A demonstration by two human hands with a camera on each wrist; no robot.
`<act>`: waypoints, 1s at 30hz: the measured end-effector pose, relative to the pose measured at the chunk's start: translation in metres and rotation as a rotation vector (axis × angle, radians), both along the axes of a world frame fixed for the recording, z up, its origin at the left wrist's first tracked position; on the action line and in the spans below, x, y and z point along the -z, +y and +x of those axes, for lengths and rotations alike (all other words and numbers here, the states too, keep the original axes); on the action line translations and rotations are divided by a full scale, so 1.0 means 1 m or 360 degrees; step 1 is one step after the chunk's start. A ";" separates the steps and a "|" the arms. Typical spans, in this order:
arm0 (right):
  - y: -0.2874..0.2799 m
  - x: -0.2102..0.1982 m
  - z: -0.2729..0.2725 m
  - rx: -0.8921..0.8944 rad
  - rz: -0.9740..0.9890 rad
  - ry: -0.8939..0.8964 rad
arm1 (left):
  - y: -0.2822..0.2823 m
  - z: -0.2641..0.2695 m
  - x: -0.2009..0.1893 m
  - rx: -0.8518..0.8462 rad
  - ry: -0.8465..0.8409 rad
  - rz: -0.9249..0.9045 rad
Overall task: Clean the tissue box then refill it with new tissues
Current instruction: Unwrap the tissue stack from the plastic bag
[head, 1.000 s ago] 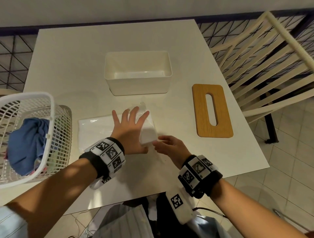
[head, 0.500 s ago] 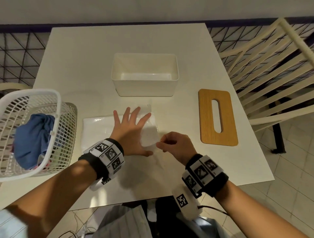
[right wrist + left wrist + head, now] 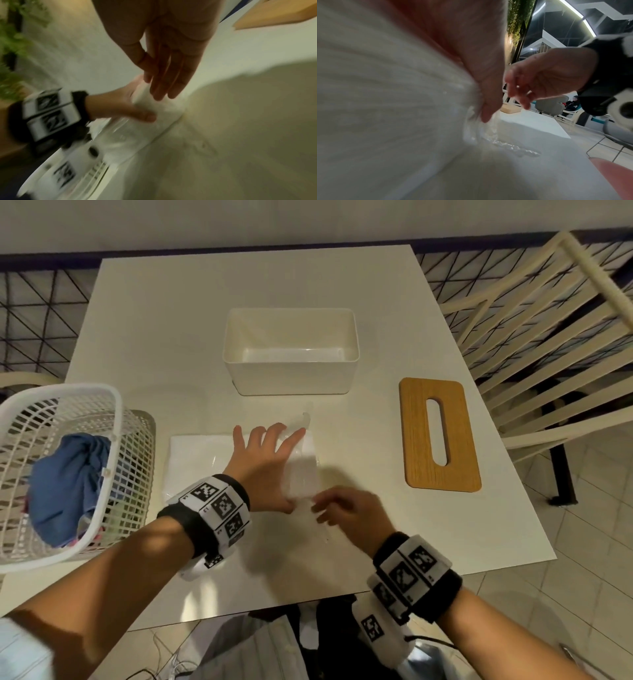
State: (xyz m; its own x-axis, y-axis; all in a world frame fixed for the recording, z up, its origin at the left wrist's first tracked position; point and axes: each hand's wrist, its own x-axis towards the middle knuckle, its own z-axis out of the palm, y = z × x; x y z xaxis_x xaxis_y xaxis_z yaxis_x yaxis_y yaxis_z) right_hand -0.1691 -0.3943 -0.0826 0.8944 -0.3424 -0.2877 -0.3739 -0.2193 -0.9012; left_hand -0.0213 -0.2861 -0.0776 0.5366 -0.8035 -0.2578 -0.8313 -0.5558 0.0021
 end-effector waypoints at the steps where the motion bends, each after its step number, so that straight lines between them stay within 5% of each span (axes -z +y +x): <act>1: -0.009 0.000 0.004 0.0150 0.0033 0.0017 | 0.000 -0.001 0.001 0.0001 0.0001 -0.0041; 9: -0.038 -0.004 0.055 0.0530 0.1161 0.0187 | 0.015 0.004 0.003 0.0012 0.0125 -0.0439; 19: -0.028 0.001 0.080 0.0435 0.0813 0.0472 | 0.027 0.008 -0.005 -0.0013 0.0198 -0.0680; 30: -0.026 0.004 0.073 0.0526 0.1178 0.0397 | 0.027 0.003 -0.002 0.0003 0.0172 -0.0781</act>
